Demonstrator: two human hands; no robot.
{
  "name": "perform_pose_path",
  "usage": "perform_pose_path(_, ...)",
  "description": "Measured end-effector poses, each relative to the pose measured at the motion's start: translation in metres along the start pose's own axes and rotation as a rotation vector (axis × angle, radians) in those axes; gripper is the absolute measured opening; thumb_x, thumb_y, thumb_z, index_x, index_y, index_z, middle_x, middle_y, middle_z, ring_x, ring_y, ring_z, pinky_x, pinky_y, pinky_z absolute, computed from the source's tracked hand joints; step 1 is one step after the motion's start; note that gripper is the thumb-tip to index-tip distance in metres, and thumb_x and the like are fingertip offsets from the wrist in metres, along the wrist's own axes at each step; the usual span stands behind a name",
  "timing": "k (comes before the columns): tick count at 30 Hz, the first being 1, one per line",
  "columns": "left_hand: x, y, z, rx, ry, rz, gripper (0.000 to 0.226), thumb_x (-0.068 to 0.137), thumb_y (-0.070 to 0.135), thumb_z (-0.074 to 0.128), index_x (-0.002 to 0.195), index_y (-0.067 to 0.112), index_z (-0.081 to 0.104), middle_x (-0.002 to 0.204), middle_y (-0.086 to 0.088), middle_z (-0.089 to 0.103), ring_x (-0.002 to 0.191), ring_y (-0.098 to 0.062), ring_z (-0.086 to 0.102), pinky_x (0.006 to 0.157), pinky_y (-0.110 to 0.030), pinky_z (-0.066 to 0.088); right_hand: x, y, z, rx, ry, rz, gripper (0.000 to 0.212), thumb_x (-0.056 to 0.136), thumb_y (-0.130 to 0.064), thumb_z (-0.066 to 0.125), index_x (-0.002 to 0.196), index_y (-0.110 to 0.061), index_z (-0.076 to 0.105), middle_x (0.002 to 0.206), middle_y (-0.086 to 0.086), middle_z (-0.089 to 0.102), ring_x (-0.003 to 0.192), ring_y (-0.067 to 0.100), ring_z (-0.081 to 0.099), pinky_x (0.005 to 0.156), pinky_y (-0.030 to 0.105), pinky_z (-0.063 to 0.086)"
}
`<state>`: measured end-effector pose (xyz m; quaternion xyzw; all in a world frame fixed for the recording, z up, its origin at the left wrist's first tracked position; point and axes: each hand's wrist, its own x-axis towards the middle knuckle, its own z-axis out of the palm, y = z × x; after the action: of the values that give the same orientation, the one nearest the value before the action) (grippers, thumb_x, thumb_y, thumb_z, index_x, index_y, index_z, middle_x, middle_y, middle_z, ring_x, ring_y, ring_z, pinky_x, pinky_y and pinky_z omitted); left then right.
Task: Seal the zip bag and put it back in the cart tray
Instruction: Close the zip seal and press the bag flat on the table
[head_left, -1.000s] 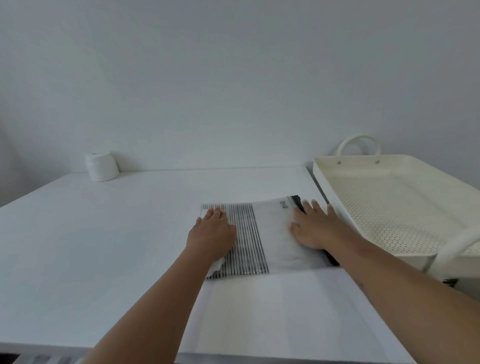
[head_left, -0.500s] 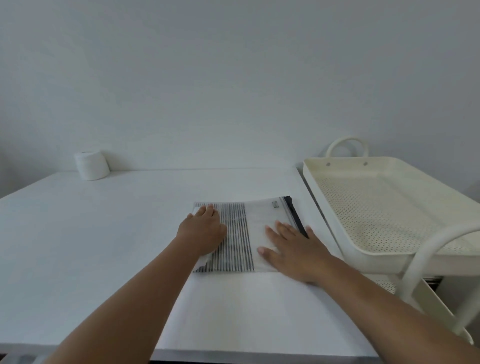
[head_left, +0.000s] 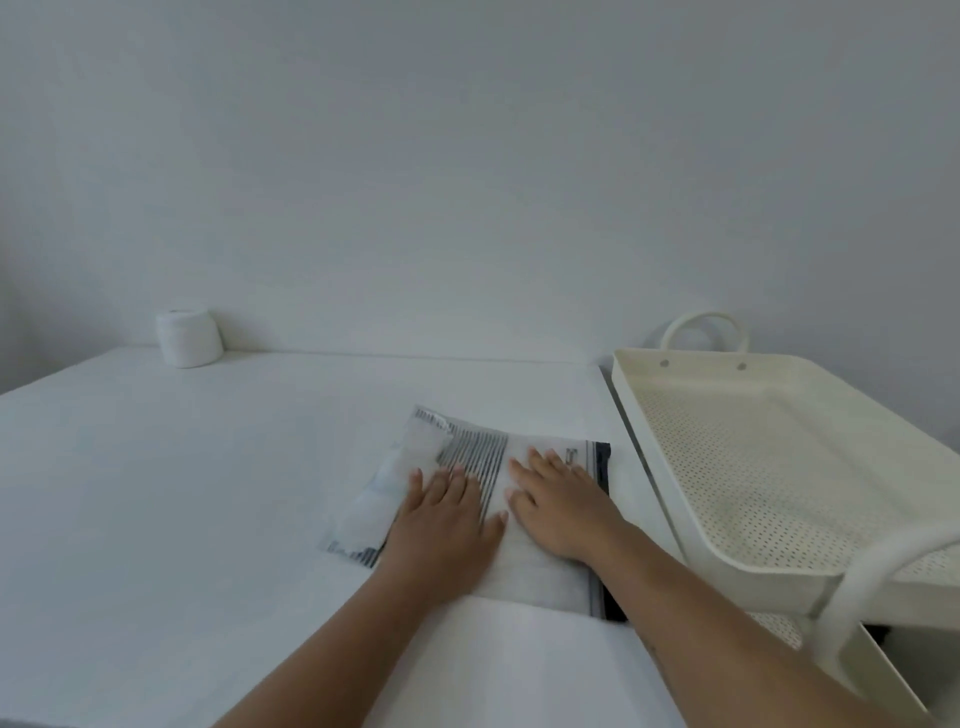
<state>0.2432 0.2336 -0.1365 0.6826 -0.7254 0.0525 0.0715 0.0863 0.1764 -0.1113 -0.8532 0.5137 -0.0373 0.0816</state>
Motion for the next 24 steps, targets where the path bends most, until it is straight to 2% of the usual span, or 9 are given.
perform_pose_path(6, 0.013, -0.034, -0.007, -0.05, -0.06, 0.136, 0.071, 0.095, 0.06, 0.021, 0.154, 0.021, 0.017, 0.164, 0.004, 0.015, 0.149, -0.007, 0.006, 0.12, -0.033, -0.008, -0.009, 0.012, 0.0, 0.008, -0.014, 0.079, 0.067, 0.096, -0.057, 0.019, 0.154, -0.026, 0.01, 0.164, -0.002, 0.003, 0.15, 0.014, 0.003, 0.121, 0.041, 0.002)
perform_pose_path(9, 0.021, -0.056, -0.016, -0.008, -0.116, 0.265, 0.065, 0.096, 0.059, 0.019, 0.154, 0.03, 0.014, 0.164, 0.009, 0.009, 0.148, -0.002, -0.001, 0.118, -0.028, -0.011, -0.032, 0.006, -0.003, -0.053, 0.03, 0.103, 0.069, 0.093, -0.06, 0.022, 0.15, -0.022, 0.026, 0.16, 0.002, 0.023, 0.146, 0.02, 0.021, 0.117, 0.043, 0.016)
perform_pose_path(12, 0.035, -0.069, -0.031, 0.201, -0.1, 0.367, 0.061, 0.098, 0.057, 0.019, 0.154, 0.032, 0.014, 0.164, 0.004, 0.005, 0.15, -0.012, -0.002, 0.121, -0.034, -0.003, -0.046, -0.007, -0.012, -0.205, 0.116, 0.133, 0.059, 0.092, -0.059, 0.026, 0.117, -0.017, 0.059, 0.125, 0.006, 0.058, 0.115, 0.025, 0.052, 0.093, 0.042, 0.033)
perform_pose_path(15, 0.038, -0.065, -0.039, 0.196, -0.048, 0.329, 0.061, 0.1, 0.048, 0.029, 0.154, 0.024, 0.015, 0.164, 0.002, 0.013, 0.15, -0.015, 0.009, 0.121, -0.034, 0.003, -0.034, -0.013, -0.028, -0.133, 0.305, 0.131, 0.041, 0.095, -0.044, 0.032, 0.091, -0.016, 0.061, 0.102, 0.004, 0.064, 0.095, 0.026, 0.06, 0.078, 0.039, 0.033)
perform_pose_path(16, 0.037, -0.059, -0.039, 0.112, -0.024, 0.289, 0.06, 0.1, 0.043, 0.032, 0.154, 0.022, 0.017, 0.163, 0.001, 0.016, 0.15, -0.015, 0.013, 0.121, -0.034, 0.005, -0.026, -0.012, -0.029, -0.091, 0.351, 0.09, 0.035, 0.096, -0.038, 0.033, 0.095, -0.016, 0.06, 0.108, 0.005, 0.063, 0.1, 0.026, 0.06, 0.08, 0.038, 0.035)
perform_pose_path(18, 0.035, -0.038, -0.032, -0.116, -0.018, 0.168, 0.058, 0.1, 0.037, 0.034, 0.153, 0.018, 0.02, 0.163, -0.001, 0.017, 0.149, -0.016, 0.014, 0.12, -0.034, 0.007, -0.01, -0.009, -0.024, 0.02, 0.31, 0.001, 0.039, 0.098, -0.031, 0.035, 0.128, -0.014, 0.053, 0.14, 0.006, 0.051, 0.127, 0.027, 0.048, 0.101, 0.039, 0.037)
perform_pose_path(20, 0.034, -0.018, -0.019, -0.213, -0.06, 0.068, 0.059, 0.101, 0.036, 0.031, 0.154, 0.015, 0.018, 0.164, -0.004, 0.014, 0.15, -0.017, 0.01, 0.122, -0.038, 0.007, 0.001, -0.007, -0.011, 0.083, 0.17, -0.045, 0.051, 0.1, -0.031, 0.032, 0.15, -0.018, 0.03, 0.16, 0.004, 0.024, 0.147, 0.022, 0.021, 0.118, 0.04, 0.02)
perform_pose_path(22, 0.035, -0.01, -0.004, -0.193, -0.095, -0.021, 0.062, 0.099, 0.041, 0.026, 0.154, 0.017, 0.014, 0.165, -0.001, 0.008, 0.15, -0.016, 0.003, 0.122, -0.042, 0.004, 0.009, -0.005, 0.002, 0.049, 0.072, -0.029, 0.055, 0.101, -0.036, 0.025, 0.154, -0.023, 0.017, 0.164, 0.002, 0.01, 0.15, 0.02, 0.006, 0.121, 0.042, 0.008)
perform_pose_path(24, 0.038, -0.013, 0.004, -0.175, -0.099, -0.092, 0.067, 0.095, 0.05, 0.022, 0.155, 0.022, 0.012, 0.165, 0.005, 0.005, 0.15, -0.011, 0.001, 0.121, -0.04, 0.0, 0.015, -0.001, 0.009, 0.019, 0.044, 0.013, 0.059, 0.099, -0.043, 0.02, 0.154, -0.025, 0.011, 0.164, 0.0, 0.004, 0.15, 0.017, 0.002, 0.121, 0.044, 0.002)
